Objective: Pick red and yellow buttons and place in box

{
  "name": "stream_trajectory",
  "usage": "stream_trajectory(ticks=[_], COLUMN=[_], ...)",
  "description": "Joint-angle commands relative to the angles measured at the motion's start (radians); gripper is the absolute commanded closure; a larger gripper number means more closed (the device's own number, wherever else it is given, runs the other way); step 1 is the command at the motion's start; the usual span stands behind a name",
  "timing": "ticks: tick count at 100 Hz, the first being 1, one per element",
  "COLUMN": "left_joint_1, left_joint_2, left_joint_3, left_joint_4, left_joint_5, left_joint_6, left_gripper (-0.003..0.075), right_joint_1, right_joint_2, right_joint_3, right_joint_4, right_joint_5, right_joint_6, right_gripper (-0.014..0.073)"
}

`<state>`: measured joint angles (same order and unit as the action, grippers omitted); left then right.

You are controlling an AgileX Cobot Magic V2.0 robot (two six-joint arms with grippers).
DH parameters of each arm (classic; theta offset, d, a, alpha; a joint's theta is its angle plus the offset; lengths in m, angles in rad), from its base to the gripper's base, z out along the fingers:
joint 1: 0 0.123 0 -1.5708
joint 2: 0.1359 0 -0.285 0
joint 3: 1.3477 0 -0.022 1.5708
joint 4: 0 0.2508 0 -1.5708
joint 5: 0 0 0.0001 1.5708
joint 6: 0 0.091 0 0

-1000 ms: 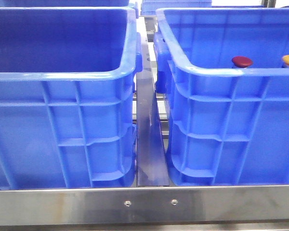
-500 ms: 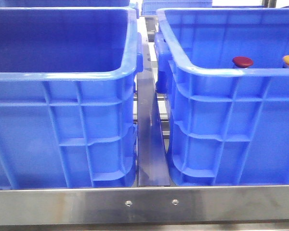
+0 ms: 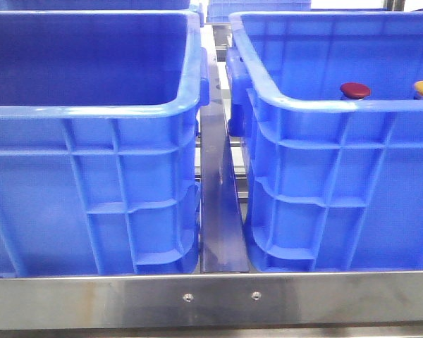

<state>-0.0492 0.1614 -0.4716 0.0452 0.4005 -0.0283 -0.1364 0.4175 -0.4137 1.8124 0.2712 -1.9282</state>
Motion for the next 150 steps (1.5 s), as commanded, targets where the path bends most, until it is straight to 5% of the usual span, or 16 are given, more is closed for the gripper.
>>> stream_trajectory(ticks=[1,53,96,150], left_joint_1=[0.026,0.022,0.022,0.022], left_joint_2=[-0.036,-0.2,-0.2,-0.2], left_joint_3=[0.047,0.405,0.507,0.515], left_joint_4=[-0.051,-0.045,-0.045,-0.051], left_joint_5=[-0.153,-0.385,-0.499,-0.462], left_joint_6=[0.018,0.018,0.015,0.015], left_gripper=[0.0739,0.0739,0.0739,0.0739], right_joint_1=[0.001,0.001,0.001,0.001], right_joint_2=[0.004,0.005,0.005,0.005], right_joint_3=[-0.026,-0.026,-0.026,-0.026], right_joint_4=[0.107,0.107,0.107,0.107], right_joint_5=[0.028,0.028,0.028,0.028], right_joint_6=[0.003,0.003,0.003,0.003], right_gripper=[0.0681,0.0681,0.0681,0.0681])
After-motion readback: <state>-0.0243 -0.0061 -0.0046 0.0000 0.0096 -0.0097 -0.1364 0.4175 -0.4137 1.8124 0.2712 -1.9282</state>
